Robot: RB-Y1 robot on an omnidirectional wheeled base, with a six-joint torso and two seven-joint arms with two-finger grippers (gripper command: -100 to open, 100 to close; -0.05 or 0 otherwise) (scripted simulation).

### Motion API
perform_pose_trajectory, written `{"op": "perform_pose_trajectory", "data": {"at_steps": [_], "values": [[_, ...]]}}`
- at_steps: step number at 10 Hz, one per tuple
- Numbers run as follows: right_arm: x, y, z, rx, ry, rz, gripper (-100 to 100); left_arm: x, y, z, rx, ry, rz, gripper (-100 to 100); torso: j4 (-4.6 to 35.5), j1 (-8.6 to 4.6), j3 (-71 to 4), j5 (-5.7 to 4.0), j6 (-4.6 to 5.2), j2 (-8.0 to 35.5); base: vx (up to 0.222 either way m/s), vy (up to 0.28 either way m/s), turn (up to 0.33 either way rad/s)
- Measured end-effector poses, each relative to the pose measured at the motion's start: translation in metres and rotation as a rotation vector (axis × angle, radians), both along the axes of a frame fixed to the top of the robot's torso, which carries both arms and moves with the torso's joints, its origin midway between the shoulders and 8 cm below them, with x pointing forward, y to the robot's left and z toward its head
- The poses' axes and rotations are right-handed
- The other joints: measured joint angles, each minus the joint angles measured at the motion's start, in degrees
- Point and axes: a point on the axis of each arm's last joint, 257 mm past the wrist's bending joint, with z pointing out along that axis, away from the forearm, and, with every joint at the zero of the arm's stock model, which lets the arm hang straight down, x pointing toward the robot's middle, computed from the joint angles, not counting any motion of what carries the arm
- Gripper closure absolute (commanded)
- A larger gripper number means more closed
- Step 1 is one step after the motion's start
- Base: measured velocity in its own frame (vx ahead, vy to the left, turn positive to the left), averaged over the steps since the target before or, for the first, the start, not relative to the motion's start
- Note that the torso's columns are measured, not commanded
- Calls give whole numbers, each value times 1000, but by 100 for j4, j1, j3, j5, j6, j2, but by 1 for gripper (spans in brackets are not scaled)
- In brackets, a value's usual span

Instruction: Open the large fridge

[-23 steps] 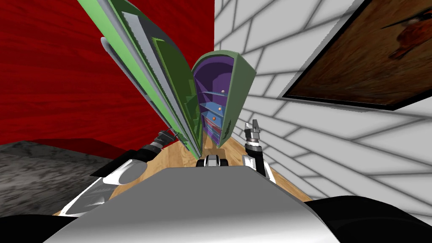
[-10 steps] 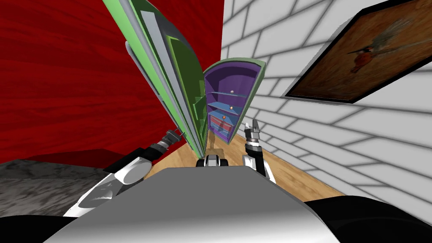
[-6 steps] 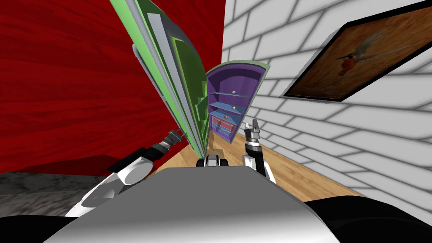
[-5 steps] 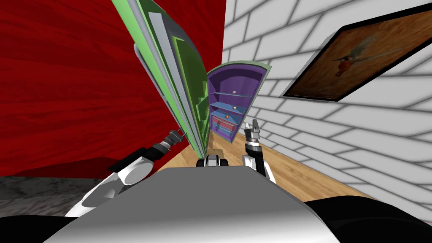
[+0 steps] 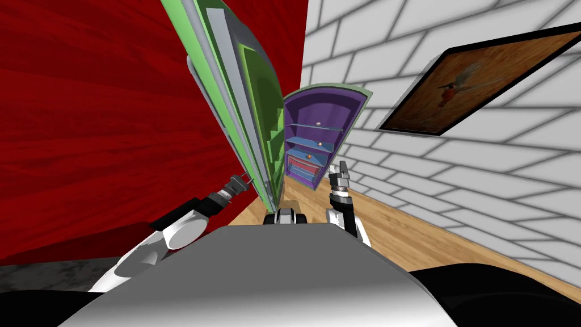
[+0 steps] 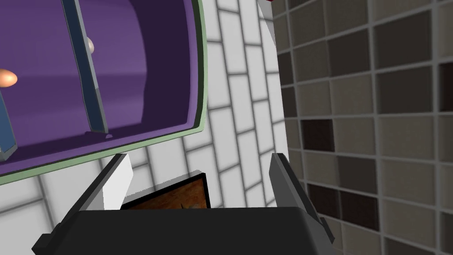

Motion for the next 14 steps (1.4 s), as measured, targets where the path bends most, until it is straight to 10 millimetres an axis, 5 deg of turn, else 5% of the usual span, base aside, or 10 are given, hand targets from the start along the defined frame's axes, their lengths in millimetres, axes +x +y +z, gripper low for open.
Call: {"op": "perform_pose_trajectory", "data": {"at_steps": [1, 10, 11, 14], "values": [[0, 0, 0, 0, 0, 0, 0, 0, -2, 0, -2, 0, -5, -100, 3, 17, 3, -1, 8, 6, 26, 91, 107], [0, 0, 0, 0, 0, 0, 0, -22, -14, 46, -10, 6, -87, -100, 31, 19, 29, -3, 3, 56, 38, -19, 113], [0, 0, 0, 0, 0, 0, 0, -22, -14, 46, -11, 9, -86, 0, 26, 23, 33, 0, 3, 57, 0, 0, 0], [0, 0, 0, 0, 0, 0, 0, -22, -12, 44, -11, 13, -82, 0, 21, 52, 30, 10, -12, 51, 0, 0, 0]]}}
